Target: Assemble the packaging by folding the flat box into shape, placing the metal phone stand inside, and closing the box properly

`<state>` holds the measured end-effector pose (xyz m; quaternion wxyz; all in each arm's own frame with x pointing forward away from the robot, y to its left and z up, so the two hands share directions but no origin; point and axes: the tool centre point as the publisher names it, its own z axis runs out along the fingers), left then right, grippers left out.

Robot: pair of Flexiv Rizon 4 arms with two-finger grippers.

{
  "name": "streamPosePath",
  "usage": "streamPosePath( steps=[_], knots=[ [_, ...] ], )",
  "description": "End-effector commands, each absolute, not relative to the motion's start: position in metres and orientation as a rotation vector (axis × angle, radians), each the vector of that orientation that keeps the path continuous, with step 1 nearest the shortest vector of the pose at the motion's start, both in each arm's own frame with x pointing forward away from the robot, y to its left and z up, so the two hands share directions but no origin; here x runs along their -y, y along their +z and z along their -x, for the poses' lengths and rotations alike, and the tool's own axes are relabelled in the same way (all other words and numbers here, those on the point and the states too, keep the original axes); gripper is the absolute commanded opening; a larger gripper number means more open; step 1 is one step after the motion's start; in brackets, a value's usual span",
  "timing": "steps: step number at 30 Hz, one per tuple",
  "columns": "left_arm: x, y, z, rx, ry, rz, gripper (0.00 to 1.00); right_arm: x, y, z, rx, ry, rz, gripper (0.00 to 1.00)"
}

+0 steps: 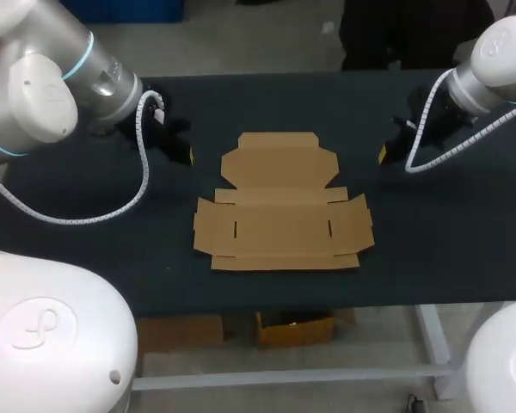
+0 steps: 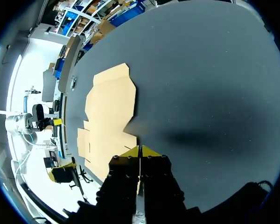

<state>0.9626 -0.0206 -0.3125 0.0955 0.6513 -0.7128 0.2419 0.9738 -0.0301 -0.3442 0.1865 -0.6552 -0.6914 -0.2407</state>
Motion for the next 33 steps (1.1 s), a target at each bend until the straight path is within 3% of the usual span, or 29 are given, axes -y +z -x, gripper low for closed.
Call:
streamPosePath(
  steps=[1, 33],
  knots=[
    [0.026, -0.324, -0.97, 2.12, 0.676, -1.929, 0.0, 0.027, -0.35, -0.98, 1.949, -0.665, 1.837, 0.0],
    [0.032, -0.368, -0.958, 2.074, 0.695, -1.774, 0.0, 0.01, -0.391, -0.967, 1.912, -0.677, 1.803, 0.0]
  ],
)
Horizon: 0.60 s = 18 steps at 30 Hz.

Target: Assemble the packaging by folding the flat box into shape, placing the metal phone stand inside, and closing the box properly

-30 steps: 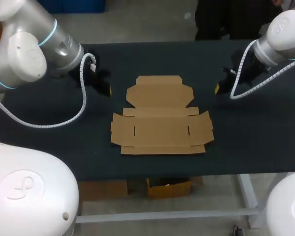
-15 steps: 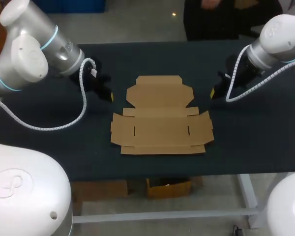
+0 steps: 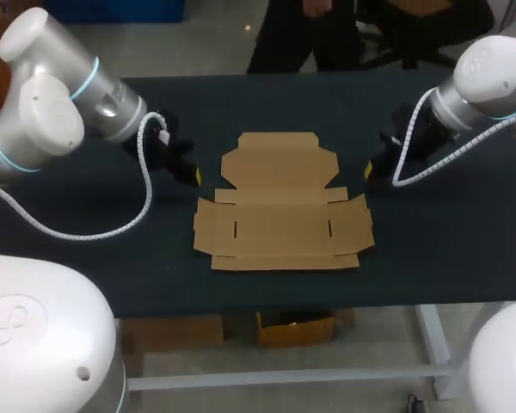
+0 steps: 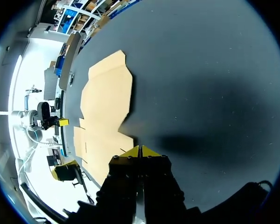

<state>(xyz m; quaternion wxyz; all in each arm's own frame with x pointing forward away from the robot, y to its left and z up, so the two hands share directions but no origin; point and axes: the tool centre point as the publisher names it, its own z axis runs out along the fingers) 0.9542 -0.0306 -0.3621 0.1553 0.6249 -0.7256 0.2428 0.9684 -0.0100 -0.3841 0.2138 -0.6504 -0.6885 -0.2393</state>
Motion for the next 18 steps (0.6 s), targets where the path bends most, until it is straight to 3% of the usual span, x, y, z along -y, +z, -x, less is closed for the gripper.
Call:
streamPosePath(
  steps=[1, 18],
  knots=[
    [0.033, -0.369, -0.958, 2.073, 0.695, -1.769, 0.0, 0.009, -0.392, -0.967, 1.914, -0.676, 1.803, 0.0],
    [0.039, -0.388, -0.961, 2.053, 0.712, -1.76, 0.0, -0.003, -0.405, -0.973, 1.94, -0.688, 1.778, 0.0]
  ],
)
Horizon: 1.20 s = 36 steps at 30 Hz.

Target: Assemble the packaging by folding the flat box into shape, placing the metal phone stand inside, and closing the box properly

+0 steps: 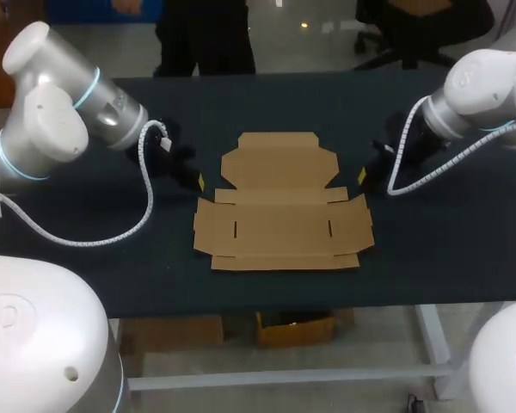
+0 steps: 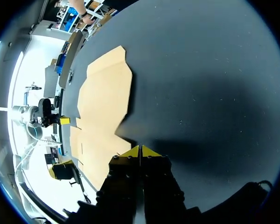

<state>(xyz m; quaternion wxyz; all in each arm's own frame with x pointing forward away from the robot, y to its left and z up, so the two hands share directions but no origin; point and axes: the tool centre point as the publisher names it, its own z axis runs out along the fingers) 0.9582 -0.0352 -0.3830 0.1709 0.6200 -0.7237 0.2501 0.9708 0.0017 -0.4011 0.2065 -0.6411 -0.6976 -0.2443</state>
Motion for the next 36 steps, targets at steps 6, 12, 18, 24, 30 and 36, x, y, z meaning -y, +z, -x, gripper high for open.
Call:
streamPosePath(
  steps=[6, 12, 18, 24, 30, 36],
  knots=[
    [0.039, -0.394, -0.962, 2.028, 0.739, -1.76, 0.0, -0.006, -0.407, -0.976, 1.945, -0.708, 1.769, 0.0],
    [0.039, -0.398, -0.961, 2.019, 0.74, -1.752, 0.0, -0.011, -0.412, -0.976, 1.942, -0.702, 1.756, 0.0],
    [0.04, -0.403, -0.962, 2.008, 0.735, -1.748, 0.0, -0.014, -0.417, -0.973, 1.946, -0.701, 1.735, 0.0],
    [0.04, -0.408, -0.963, 1.991, 0.737, -1.738, 0.0, -0.015, -0.421, -0.972, 1.959, -0.713, 1.714, 0.0],
    [0.04, -0.411, -0.962, 1.976, 0.738, -1.737, 0.0, -0.016, -0.423, -0.972, 1.96, -0.716, 1.697, 0.0],
    [0.04, -0.413, -0.963, 1.961, 0.743, -1.745, 0.0, -0.019, -0.425, -0.971, 1.963, -0.72, 1.681, 0.0]
  ],
)
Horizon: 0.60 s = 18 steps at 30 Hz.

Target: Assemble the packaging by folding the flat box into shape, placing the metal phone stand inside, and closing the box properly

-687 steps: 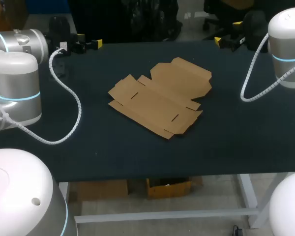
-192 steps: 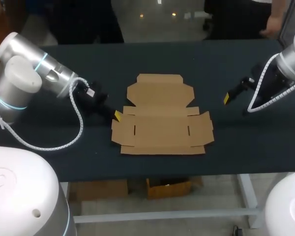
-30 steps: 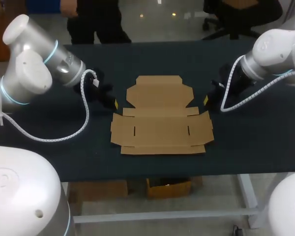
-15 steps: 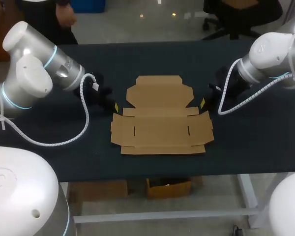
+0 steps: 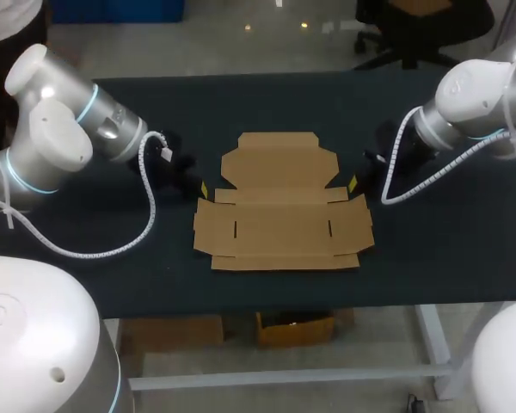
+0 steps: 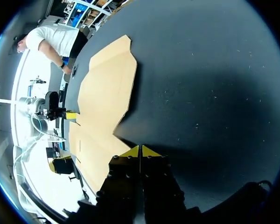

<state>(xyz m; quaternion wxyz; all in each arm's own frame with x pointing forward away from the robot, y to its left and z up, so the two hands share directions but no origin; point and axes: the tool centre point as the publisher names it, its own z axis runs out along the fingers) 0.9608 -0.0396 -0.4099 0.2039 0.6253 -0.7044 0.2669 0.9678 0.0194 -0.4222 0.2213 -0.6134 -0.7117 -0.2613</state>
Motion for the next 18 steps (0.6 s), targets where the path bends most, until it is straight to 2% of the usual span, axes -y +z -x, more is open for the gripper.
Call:
streamPosePath(
  steps=[1, 18],
  knots=[
    [0.0399, -0.4129, -0.9628, 1.959, 0.745, -1.746, 0.0, -0.0194, -0.4249, -0.9714, 1.963, -0.72, 1.679, 0.0],
    [0.0431, -0.419, -0.9636, 1.932, 0.741, -1.748, 0.0, -0.0246, -0.4266, -0.9637, 1.978, -0.716, 1.652, 0.0]
  ],
)
